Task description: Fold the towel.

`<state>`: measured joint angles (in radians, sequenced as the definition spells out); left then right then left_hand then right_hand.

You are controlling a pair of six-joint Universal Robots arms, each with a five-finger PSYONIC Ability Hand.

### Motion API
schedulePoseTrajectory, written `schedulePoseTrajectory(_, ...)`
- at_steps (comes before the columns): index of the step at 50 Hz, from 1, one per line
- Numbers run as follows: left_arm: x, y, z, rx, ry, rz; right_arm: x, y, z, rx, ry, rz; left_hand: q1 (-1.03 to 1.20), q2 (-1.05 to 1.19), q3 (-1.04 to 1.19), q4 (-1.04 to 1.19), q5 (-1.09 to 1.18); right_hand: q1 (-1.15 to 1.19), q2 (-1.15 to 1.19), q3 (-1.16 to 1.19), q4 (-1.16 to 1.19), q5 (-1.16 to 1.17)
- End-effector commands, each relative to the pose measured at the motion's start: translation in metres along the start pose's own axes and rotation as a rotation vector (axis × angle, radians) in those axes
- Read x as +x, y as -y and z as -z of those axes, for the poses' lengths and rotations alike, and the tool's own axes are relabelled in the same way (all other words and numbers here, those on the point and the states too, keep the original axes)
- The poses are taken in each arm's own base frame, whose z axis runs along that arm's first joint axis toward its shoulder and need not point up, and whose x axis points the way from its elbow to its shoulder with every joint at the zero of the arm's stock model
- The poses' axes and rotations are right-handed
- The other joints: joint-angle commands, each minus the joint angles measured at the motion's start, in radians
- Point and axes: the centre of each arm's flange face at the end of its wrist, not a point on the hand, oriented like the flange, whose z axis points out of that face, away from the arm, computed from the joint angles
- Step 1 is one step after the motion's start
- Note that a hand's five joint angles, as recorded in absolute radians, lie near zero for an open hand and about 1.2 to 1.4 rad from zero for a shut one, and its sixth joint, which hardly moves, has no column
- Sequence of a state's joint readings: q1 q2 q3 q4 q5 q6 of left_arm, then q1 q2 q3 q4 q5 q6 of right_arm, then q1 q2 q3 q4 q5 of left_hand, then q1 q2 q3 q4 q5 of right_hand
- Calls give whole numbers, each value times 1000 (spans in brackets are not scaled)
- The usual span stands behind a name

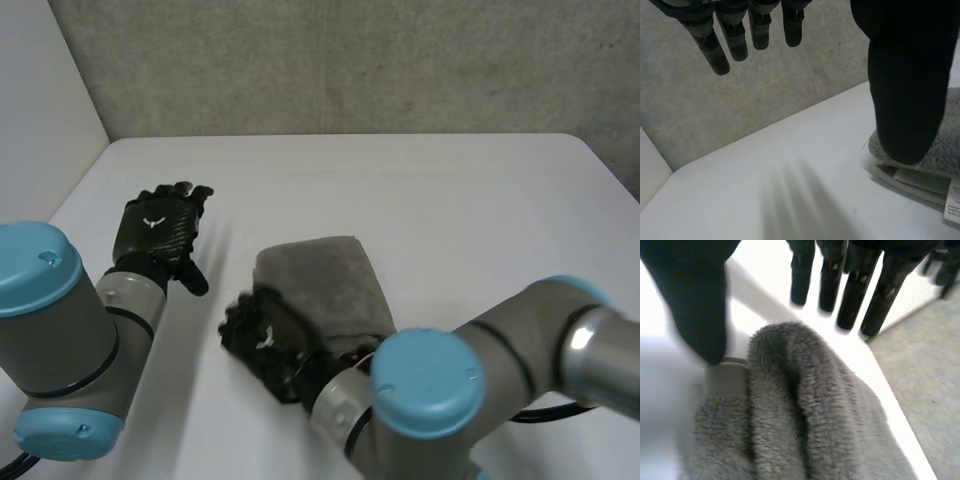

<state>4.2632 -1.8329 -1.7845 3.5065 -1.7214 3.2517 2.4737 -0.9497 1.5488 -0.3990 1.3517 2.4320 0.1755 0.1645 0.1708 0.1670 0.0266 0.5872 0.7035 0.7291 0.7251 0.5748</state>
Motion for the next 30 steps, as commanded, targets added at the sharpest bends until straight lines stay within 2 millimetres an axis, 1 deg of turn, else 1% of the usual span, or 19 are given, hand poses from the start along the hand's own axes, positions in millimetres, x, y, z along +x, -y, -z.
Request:
schedulePoseTrajectory(1, 9, 12, -3, 40, -26, 13, 104, -8, 24, 4, -263, -400, 0, 11, 5, 8, -26, -413, -529, -555, -551, -575)
schedulePoseTrajectory(2, 17, 16, -2, 53, -49, 31, 121, -18, 29, -15, -304, -493, 3, 14, 7, 11, -23, -413, -529, -555, -551, -575)
schedulePoseTrajectory(3, 17, 16, -2, 53, -49, 32, 133, -25, 33, -40, -329, -575, 3, 14, 7, 11, -23, -413, -529, -555, -551, -575)
schedulePoseTrajectory(4, 26, 20, -1, 67, -81, 59, 133, -25, 33, -40, -329, -575, 9, 20, 13, 17, -17, -413, -529, -555, -551, -575)
schedulePoseTrajectory(5, 36, 21, -1, 65, -109, 90, 143, -30, 36, -71, -343, -645, 20, 31, 25, 29, -5, -413, -529, -555, -551, -575)
schedulePoseTrajectory(6, 36, 21, -1, 65, -110, 90, 151, -33, 39, -108, -342, -703, 20, 31, 25, 29, -5, -413, -529, -555, -551, -575)
schedulePoseTrajectory(8, 52, 18, -2, 16, -162, 134, 154, -35, 38, -148, -320, -747, 20, 31, 25, 29, -5, -413, -529, -555, -551, -575)
schedulePoseTrajectory(9, 52, 18, -2, 16, -162, 134, 154, -35, 38, -149, -320, -747, 20, 31, 25, 29, -5, -413, -529, -555, -551, -575)
schedulePoseTrajectory(11, 70, 6, -3, -80, -213, 137, 144, -54, 28, -274, -239, -818, 17, 28, 22, 26, -8, -413, -529, -555, -551, -575)
schedulePoseTrajectory(12, 70, 6, -3, -81, -214, 137, 144, -54, 28, -275, -238, -818, 17, 28, 22, 26, -8, -413, -529, -555, -551, -575)
schedulePoseTrajectory(13, 79, -4, -5, -131, -231, 129, 140, -62, 24, -326, -212, -829, 17, 28, 22, 26, -8, -413, -529, -555, -551, -575)
schedulePoseTrajectory(14, 79, -4, -5, -132, -231, 129, 139, -67, 20, -356, -195, -826, 17, 28, 22, 26, -8, -413, -529, -555, -551, -575)
schedulePoseTrajectory(16, 88, -24, -13, -222, -235, 106, 138, -72, 16, -370, -184, -806, 12, 23, 16, 20, -14, -413, -529, -555, -551, -575)
schedulePoseTrajectory(17, 88, -24, -13, -222, -235, 106, 138, -72, 16, -370, -184, -806, 12, 23, 16, 20, -14, -413, -529, -555, -551, -575)
schedulePoseTrajectory(19, 90, -46, -19, -293, -205, 81, 134, -84, 7, -391, -166, -760, 9, 20, 13, 17, -17, -413, -529, -555, -551, -575)
schedulePoseTrajectory(20, 90, -46, -19, -294, -204, 81, 134, -84, 7, -391, -166, -760, 9, 20, 13, 17, -17, -413, -529, -555, -551, -575)
schedulePoseTrajectory(24, 86, -63, -22, -335, -147, 55, 127, -91, 1, -408, -144, -688, 9, 20, 13, 17, -17, -413, -529, -555, -551, -575)
schedulePoseTrajectory(28, 84, -68, -18, -354, -140, 45, 129, -91, 1, -409, -150, -650, 6, 17, 10, 14, -20, -413, -529, -555, -551, -575)
schedulePoseTrajectory(30, 82, -61, -14, -351, -140, 48, 135, -84, 3, -398, -171, -627, 0, 11, 5, 8, -26, -413, -529, -555, -551, -575)
